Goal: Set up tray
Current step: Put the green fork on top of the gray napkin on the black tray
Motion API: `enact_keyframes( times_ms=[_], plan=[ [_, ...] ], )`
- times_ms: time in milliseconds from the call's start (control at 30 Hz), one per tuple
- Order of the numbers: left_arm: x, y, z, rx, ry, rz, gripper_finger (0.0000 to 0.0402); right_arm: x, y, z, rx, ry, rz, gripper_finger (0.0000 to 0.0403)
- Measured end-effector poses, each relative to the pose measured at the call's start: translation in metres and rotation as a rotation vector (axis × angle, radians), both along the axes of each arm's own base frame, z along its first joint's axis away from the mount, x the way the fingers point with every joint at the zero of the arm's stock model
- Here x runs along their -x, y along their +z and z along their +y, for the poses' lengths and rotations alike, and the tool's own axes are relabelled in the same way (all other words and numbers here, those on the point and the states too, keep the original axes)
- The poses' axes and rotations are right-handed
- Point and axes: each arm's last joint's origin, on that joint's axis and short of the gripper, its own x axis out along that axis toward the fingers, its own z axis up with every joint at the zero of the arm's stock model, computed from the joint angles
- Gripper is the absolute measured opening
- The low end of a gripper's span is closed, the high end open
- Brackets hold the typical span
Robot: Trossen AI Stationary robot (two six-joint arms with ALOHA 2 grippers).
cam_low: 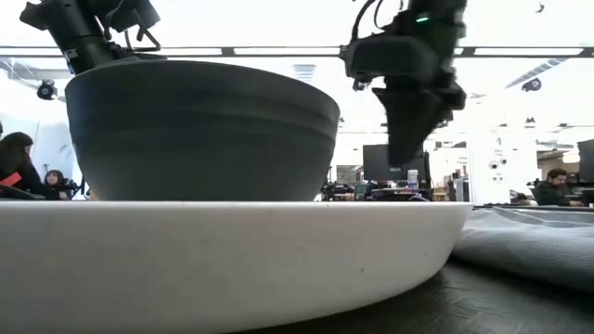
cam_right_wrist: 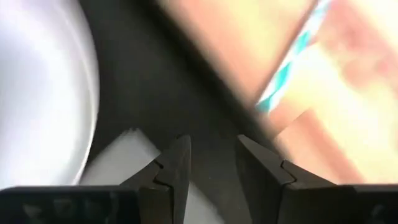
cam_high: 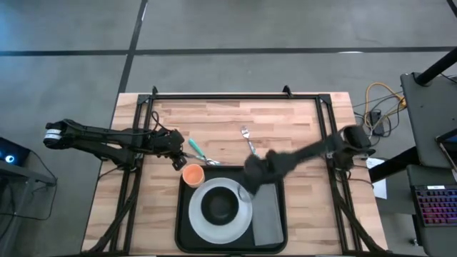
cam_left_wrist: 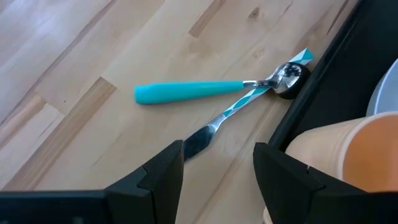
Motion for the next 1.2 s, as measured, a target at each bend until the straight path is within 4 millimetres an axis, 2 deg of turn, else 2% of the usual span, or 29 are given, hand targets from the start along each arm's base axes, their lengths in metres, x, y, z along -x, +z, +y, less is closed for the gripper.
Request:
enact_keyframes(
  times_ms=[167,300,500,600,767,933,1200],
  plan=[
    [0.0,0.0,0.0,-0.002,-0.003,0.001,0.0173,-0.012,0.01,-0.065,-0.03,-0.18,-0.079,0.0116],
    [0.0,0.0,0.0,-0.002,-0.003,0.006,0.0173,-0.022,0.01,-0.1,-0.087,-0.239,-0.139,0.0116],
    [0.001,-0.002,0.0,0.004,0.007,0.013,0.0173,-0.027,-0.025,-0.142,-0.204,-0.366,-0.043,0.0116],
    [0.001,-0.002,0.0,0.005,0.009,0.011,0.0173,-0.028,-0.037,-0.149,-0.183,-0.387,-0.009,0.0116],
    [0.001,-0.002,0.0,0.018,0.03,0.005,0.0173,-0.027,-0.037,-0.156,-0.07,-0.441,-0.025,0.0116],
    [0.001,-0.002,0.0,0.019,0.032,0.003,0.0173,-0.028,-0.048,-0.164,-0.137,-0.457,0.002,0.0116],
    [0.0,-0.002,0.0,0.019,0.033,-0.005,0.0173,-0.035,-0.071,-0.164,-0.176,-0.423,0.032,0.0114]
  ],
)
